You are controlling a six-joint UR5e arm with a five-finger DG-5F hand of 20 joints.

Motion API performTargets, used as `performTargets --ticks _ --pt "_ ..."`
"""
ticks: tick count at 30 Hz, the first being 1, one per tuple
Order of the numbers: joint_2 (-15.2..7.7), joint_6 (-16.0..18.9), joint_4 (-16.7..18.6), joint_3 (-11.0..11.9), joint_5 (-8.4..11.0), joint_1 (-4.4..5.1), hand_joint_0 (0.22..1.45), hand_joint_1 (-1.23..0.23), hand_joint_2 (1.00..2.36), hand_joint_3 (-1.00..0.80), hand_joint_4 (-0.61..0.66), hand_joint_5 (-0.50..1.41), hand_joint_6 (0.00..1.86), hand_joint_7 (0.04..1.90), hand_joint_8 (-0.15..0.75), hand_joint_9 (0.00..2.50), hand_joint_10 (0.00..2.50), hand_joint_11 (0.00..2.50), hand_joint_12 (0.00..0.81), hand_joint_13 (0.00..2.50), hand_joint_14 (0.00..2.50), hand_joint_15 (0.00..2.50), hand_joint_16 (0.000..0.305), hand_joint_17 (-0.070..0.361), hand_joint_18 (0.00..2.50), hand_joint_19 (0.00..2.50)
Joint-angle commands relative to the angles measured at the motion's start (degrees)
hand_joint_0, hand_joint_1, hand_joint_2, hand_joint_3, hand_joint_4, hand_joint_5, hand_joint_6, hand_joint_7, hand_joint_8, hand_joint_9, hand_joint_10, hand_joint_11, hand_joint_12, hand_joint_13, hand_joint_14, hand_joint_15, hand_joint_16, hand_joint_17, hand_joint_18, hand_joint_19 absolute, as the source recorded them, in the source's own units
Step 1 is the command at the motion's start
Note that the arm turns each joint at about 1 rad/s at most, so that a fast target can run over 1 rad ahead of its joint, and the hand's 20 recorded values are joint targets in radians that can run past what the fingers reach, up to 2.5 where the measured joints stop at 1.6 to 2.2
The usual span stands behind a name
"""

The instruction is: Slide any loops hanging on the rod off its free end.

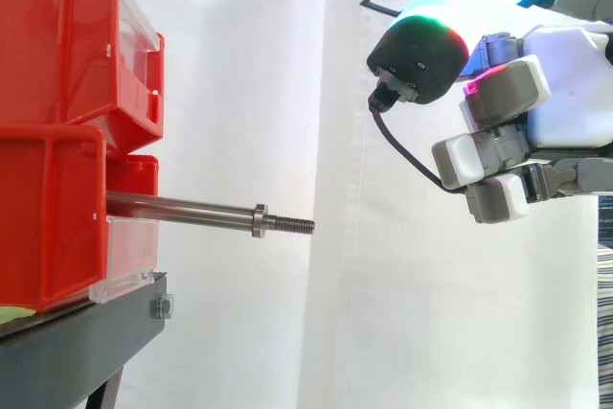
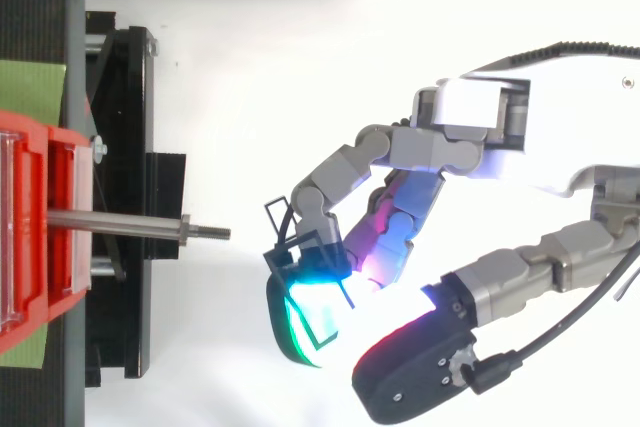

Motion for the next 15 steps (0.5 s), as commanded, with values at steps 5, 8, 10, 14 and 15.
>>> performTargets --ticks 5,8,10,14,15 --pt "0.01 0.0 -0.07 0.0 0.02 0.0 0.6 -0.78 1.01 -0.04 -0.06 -0.12 0.9 1.09 0.366 1.22 0.01 0.64 0.368 1.0 0.01 0.38 0.054 0.122 0.94 0.65" --pt "0.01 0.0 -0.07 0.0 0.02 0.0 0.6 -0.78 1.01 -0.04 -0.06 -0.12 0.9 1.1 0.367 1.22 0.01 0.64 0.37 1.0 0.01 0.39 0.054 0.122 0.95 0.65" --pt "0.01 0.0 0.02 0.0 -0.07 0.0 0.6 -0.78 1.01 -0.04 -0.06 -0.12 0.9 1.09 0.362 1.23 0.01 0.63 0.373 1.01 0.01 0.39 0.055 0.123 0.95 0.65" --pt "0.01 0.0 0.02 0.0 0.02 0.0 0.6 -0.78 1.01 -0.04 -0.06 -0.12 0.9 1.09 0.363 1.23 0.01 0.64 0.372 1.01 0.01 0.39 0.055 0.123 0.96 0.65" --pt "-0.08 0.0 -0.07 0.0 0.02 0.0 0.6 -0.78 1.02 -0.05 -0.06 -0.12 0.9 1.09 0.363 1.23 0.01 0.65 0.371 1.01 0.01 0.39 0.055 0.123 0.96 0.64"
